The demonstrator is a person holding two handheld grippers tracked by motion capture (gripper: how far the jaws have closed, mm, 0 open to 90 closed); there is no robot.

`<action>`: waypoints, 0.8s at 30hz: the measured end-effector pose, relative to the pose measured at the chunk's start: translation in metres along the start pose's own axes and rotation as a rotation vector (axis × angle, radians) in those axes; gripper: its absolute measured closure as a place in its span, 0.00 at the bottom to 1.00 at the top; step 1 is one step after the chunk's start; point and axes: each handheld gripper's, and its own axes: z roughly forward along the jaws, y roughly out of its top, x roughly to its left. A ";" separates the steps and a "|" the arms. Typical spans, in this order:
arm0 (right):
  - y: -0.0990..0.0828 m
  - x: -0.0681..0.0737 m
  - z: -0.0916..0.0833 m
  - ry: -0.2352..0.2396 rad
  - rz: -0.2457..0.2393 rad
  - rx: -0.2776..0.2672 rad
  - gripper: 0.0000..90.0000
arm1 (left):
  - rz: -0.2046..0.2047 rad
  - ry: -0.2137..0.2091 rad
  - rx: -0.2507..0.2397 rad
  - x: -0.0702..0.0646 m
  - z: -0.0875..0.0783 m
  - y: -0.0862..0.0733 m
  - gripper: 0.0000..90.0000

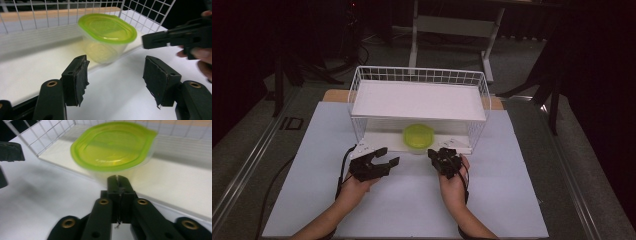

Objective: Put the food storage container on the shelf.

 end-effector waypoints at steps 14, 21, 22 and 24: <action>-0.003 0.010 0.032 0.013 0.019 0.029 1.00 | -0.002 -0.016 0.025 -0.009 -0.021 -0.020 0.30; 0.006 0.008 0.044 0.001 0.032 0.028 1.00 | -0.001 -0.018 0.026 -0.009 -0.021 -0.023 0.30; 0.008 0.009 0.047 0.001 0.032 0.031 1.00 | 0.001 -0.016 0.027 -0.009 -0.021 -0.023 0.30; 0.009 0.009 0.048 0.000 0.033 0.031 1.00 | 0.001 -0.019 0.027 -0.009 -0.021 -0.023 0.30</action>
